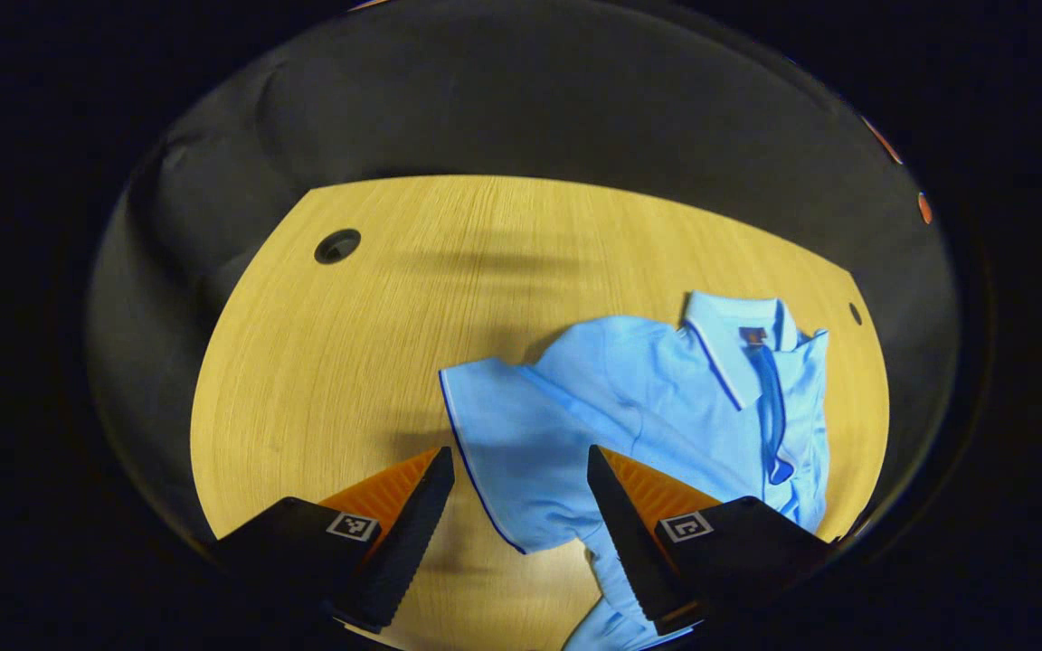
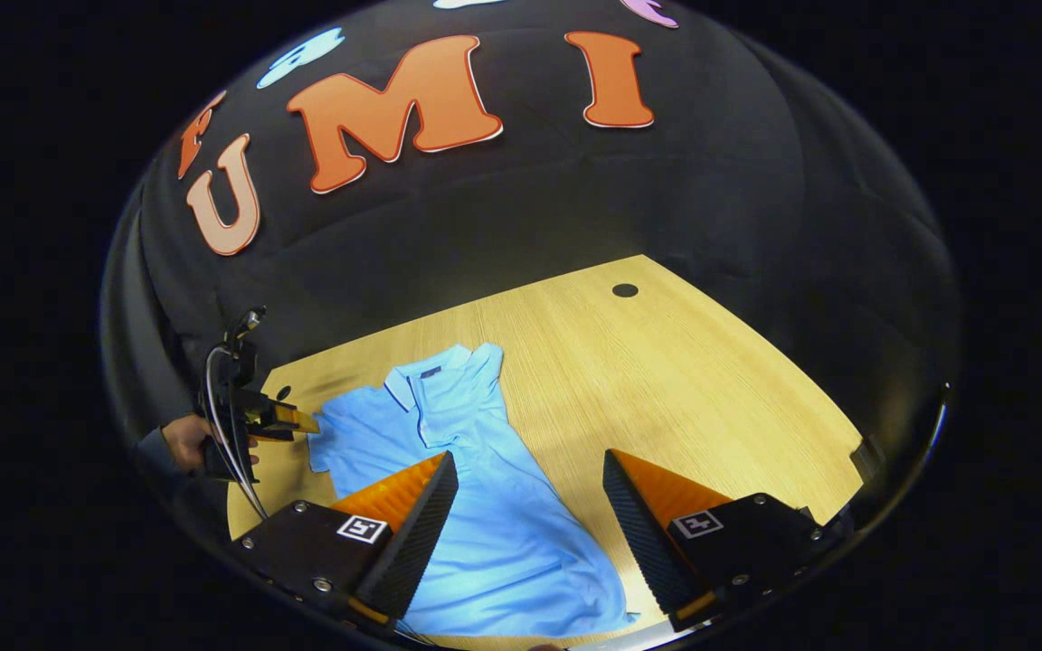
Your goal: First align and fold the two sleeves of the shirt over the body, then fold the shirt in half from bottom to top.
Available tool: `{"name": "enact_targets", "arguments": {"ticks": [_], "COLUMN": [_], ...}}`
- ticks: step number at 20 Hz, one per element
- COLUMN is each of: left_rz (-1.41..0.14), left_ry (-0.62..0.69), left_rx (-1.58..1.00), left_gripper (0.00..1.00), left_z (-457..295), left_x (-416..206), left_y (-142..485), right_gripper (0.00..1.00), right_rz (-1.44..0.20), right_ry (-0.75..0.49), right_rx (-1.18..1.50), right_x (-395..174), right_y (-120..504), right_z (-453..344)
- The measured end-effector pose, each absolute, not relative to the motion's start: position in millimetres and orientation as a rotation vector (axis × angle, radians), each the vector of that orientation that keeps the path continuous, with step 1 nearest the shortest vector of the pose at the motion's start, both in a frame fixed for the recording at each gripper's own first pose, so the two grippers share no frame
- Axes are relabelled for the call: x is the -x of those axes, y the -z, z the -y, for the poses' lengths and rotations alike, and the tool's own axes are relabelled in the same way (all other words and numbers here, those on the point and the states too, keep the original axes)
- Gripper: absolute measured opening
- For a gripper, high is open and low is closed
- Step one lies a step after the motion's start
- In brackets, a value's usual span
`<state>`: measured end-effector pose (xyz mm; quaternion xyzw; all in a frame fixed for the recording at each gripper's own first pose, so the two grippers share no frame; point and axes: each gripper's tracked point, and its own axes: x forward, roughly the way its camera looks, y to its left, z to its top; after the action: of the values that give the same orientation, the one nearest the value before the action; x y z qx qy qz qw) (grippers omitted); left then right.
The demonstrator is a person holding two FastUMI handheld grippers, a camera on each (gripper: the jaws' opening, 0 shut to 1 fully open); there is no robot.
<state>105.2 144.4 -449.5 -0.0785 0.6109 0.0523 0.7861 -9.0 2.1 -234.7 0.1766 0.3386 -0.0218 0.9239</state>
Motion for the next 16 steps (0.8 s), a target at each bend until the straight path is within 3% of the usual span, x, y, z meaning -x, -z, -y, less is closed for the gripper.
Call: {"name": "enact_targets", "arguments": {"ticks": [7,11,16], "left_rz": [-1.451,-1.427,-1.405], "left_ry": [-0.153,-0.167,-0.09], "left_rx": [0.159,0.169,0.204], "left_gripper": [0.97,0.93,0.12], "left_z": [-148,-150,-132], "left_x": [-94,-105,-113], "left_y": [476,478,471], "right_gripper": [0.98,0.98,0.98], "right_rz": [-0.701,-0.701,-0.707], "right_ry": [0.105,0.145,0.172], "right_rx": [-0.372,-0.393,-0.391], "right_x": [32,45,57], "right_y": [236,236,237], "right_z": [15,23,28]}}
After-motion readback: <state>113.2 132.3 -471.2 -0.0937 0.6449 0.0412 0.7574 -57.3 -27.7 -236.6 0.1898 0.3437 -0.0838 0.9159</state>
